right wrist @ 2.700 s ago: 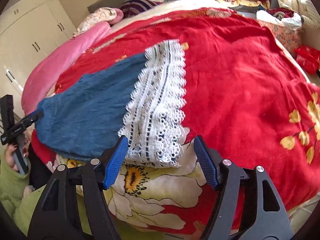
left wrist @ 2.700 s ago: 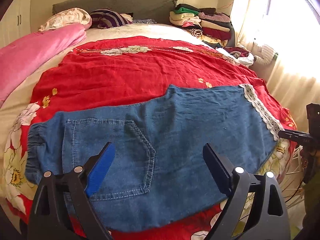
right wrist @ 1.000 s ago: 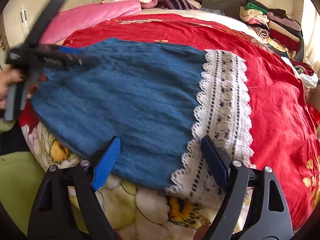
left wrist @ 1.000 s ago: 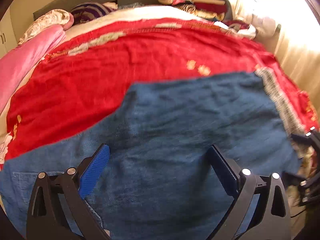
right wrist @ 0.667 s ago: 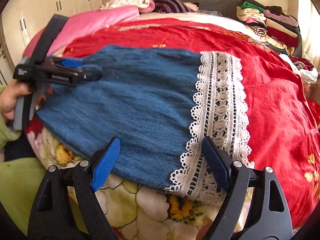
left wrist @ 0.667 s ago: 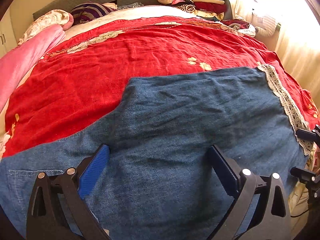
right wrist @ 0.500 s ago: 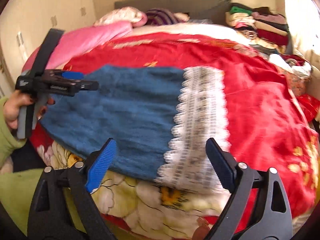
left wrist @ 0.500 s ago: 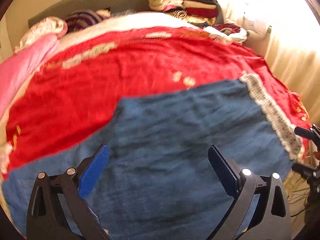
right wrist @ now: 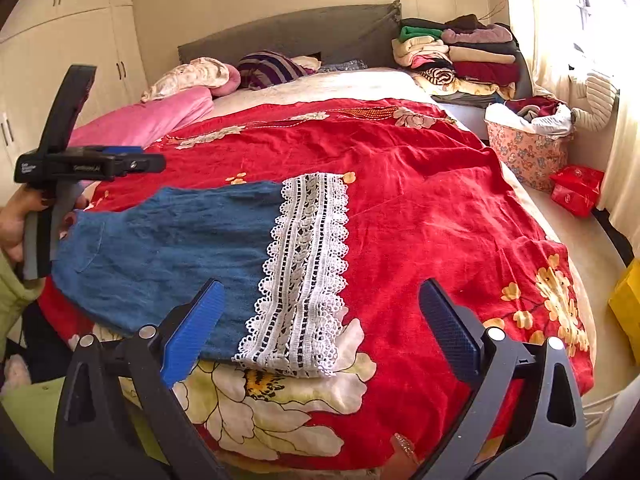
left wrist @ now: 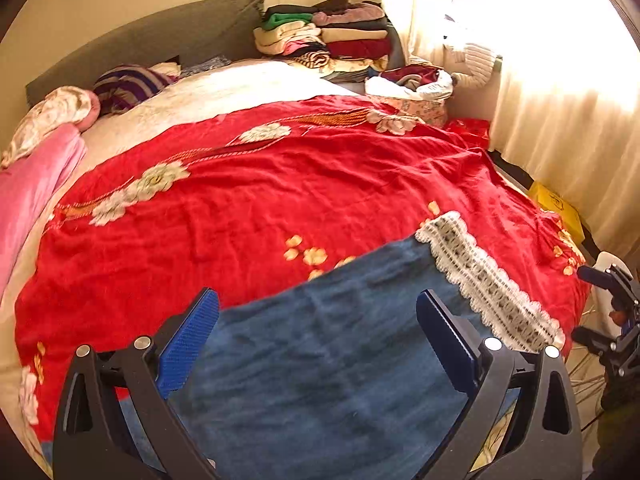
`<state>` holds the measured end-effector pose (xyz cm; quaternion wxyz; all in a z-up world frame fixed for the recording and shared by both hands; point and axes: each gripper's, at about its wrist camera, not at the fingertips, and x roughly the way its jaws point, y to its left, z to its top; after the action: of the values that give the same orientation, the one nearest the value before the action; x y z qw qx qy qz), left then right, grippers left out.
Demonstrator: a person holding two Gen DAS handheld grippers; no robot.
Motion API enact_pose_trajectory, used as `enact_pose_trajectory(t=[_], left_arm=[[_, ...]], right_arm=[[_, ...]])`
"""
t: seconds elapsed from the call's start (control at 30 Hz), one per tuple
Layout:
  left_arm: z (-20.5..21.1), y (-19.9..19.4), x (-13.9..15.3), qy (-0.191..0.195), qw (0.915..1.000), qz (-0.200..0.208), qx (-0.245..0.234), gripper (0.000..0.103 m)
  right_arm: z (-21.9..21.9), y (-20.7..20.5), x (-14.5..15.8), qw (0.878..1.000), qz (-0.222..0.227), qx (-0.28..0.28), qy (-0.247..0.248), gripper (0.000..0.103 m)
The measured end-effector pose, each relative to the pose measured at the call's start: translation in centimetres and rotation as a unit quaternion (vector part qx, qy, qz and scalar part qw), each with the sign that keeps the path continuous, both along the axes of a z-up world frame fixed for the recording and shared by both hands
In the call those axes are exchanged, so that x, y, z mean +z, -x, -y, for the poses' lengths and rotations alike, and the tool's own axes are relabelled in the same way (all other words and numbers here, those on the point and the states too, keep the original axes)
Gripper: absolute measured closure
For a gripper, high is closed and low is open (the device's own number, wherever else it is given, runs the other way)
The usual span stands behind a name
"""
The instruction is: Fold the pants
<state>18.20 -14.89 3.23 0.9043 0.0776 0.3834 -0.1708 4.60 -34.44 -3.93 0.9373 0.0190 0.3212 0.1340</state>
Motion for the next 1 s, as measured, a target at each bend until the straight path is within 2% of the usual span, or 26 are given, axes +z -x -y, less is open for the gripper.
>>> enact_pose_trajectory(t=[0.1, 0.2, 0.47, 0.67, 0.77, 0.83, 1.0], left_arm=[[1.8, -0.9, 0.7, -0.003, 0.9996, 0.012, -0.026, 0.004], [4.3, -2.2, 0.3, -0.015, 0.9978, 0.003, -0.065, 0.004], [9.2, -4.7, -3.8, -0.042, 0.9920, -0.018, -0.118, 0.005], [10.6, -7.7, -6.5, -0.040, 0.9869, -0.068, -0.141, 0.006], [11.1, -8.3, -7.5, -0.020, 0.9829, -0.085, -0.162, 0.007], [11.5, -8.6, -8.5, -0.028, 0.9806, -0.101, -0.166, 0.014], [11.5, -8.6, -9.6, -0.020, 0.9804, -0.112, -0.161, 0.017]], right_arm=[[0.0, -0.3, -0.2, 1.000, -0.010, 0.002, -0.023, 0.011], [-0.2, -0.7, -0.7, 0.999, -0.024, 0.004, -0.043, 0.011], [-1.6, -1.2, -2.8, 0.998, -0.049, -0.004, -0.048, 0.010], [-1.5, -1.8, -3.9, 0.996, -0.067, -0.019, -0.064, 0.010], [-1.4, -2.0, -4.4, 0.994, -0.073, -0.022, -0.072, 0.010], [-1.5, -2.3, -4.8, 0.993, -0.080, -0.025, -0.077, 0.010], [-2.0, -2.5, -5.6, 0.993, -0.086, -0.030, -0.068, 0.010]])
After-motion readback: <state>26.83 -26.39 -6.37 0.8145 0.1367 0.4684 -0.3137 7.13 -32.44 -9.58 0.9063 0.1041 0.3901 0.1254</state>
